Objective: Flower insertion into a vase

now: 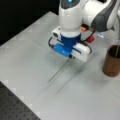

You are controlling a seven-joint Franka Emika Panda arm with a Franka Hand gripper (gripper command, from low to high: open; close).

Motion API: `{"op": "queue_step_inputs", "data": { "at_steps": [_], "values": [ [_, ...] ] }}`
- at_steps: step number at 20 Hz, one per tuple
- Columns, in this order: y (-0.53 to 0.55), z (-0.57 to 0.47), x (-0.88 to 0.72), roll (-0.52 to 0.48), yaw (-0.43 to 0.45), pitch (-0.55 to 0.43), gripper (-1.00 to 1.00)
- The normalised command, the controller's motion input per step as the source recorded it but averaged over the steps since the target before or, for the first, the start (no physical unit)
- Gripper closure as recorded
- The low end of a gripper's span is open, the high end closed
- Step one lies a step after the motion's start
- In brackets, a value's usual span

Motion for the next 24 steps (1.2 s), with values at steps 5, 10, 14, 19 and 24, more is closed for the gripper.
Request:
{"op": "queue_step_inputs", "data": {
  "at_steps": [5, 10, 14, 19, 24],
  "values": [
    [0.11, 0.03, -0.22, 0.101, -0.103, -0.067, 1.0],
    [0.11, 0.06, -0.25, 0.095, -0.052, -0.054, 1.0],
    [0.11, 0.02, -0.33, 0.067, -0.035, -0.078, 1.0],
    [0.13, -0.05, -0.48, 0.054, -0.039, -0.15, 1.0],
    [0.15, -0.06, -0.67, 0.073, -0.043, -0.174, 1.0]
  ]
}}
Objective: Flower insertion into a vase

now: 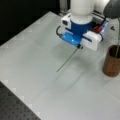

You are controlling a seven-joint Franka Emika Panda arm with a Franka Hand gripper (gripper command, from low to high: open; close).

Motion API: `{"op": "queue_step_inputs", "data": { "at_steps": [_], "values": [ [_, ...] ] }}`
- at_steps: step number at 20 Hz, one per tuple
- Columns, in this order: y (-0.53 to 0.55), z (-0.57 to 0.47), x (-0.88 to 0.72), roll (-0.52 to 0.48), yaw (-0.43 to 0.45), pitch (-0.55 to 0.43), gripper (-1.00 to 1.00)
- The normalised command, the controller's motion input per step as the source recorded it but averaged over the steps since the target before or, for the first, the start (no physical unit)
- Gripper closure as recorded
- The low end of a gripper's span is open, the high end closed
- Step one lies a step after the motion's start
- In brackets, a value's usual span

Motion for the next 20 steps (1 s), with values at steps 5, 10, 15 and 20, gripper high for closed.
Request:
{"op": "queue_step_inputs", "data": {
  "at_steps": [5, 10, 15, 20],
  "values": [
    [0.2, -0.06, -0.74, 0.1, -0.014, -0.165, 1.0],
    [0.27, -0.12, -0.7, 0.157, 0.068, -0.164, 1.0],
    [0.32, -0.14, -0.53, 0.117, 0.062, -0.139, 1.0],
    [0.42, -0.07, -0.42, 0.084, -0.021, -0.085, 1.0]
  ]
}}
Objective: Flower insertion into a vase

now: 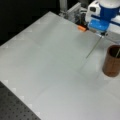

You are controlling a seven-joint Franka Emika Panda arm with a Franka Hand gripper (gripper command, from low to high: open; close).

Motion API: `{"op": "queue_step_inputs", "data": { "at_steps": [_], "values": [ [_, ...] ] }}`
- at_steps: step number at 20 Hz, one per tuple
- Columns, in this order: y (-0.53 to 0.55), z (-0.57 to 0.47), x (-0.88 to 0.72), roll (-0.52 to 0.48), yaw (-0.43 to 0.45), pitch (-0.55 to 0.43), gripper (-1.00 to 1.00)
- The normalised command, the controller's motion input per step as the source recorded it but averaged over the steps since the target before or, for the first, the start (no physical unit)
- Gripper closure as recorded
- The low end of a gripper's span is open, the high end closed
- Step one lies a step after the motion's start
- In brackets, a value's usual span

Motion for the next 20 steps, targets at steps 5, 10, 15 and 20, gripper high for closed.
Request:
{"op": "queue_step_inputs", "data": {
  "at_steps": [5, 10, 15, 20],
  "values": [
    [0.35, 0.05, -0.33, 0.035, -0.114, -0.052, 1.0],
    [0.25, 0.17, -0.22, 0.028, -0.179, -0.029, 1.0],
    [0.3, 0.21, -0.15, -0.002, -0.183, 0.032, 1.0],
    [0.35, 0.14, -0.12, -0.027, -0.134, 0.072, 1.0]
  ]
}}
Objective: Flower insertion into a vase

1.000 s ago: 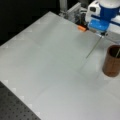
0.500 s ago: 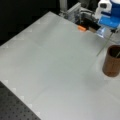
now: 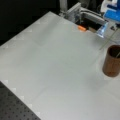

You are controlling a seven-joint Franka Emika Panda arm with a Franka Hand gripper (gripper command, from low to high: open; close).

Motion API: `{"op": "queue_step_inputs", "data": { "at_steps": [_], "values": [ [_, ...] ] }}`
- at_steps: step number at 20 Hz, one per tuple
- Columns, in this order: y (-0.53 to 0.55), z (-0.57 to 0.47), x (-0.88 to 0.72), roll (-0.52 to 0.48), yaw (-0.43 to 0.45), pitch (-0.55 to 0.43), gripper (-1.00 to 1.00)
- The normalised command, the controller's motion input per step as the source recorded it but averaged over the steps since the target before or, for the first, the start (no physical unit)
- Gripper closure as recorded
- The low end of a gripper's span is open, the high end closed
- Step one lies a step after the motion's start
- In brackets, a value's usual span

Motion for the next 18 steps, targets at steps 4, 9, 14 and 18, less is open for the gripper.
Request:
{"op": "queue_step_inputs", "data": {
  "at_steps": [4, 9, 14, 18],
  "values": [
    [0.4, 0.1, -0.15, -0.032, -0.098, 0.07, 1.0],
    [0.34, 0.09, -0.15, -0.037, -0.071, 0.077, 1.0],
    [0.24, 0.1, -0.14, -0.045, -0.05, 0.086, 1.0],
    [0.2, 0.09, -0.13, -0.042, -0.048, 0.09, 1.0]
  ]
}}
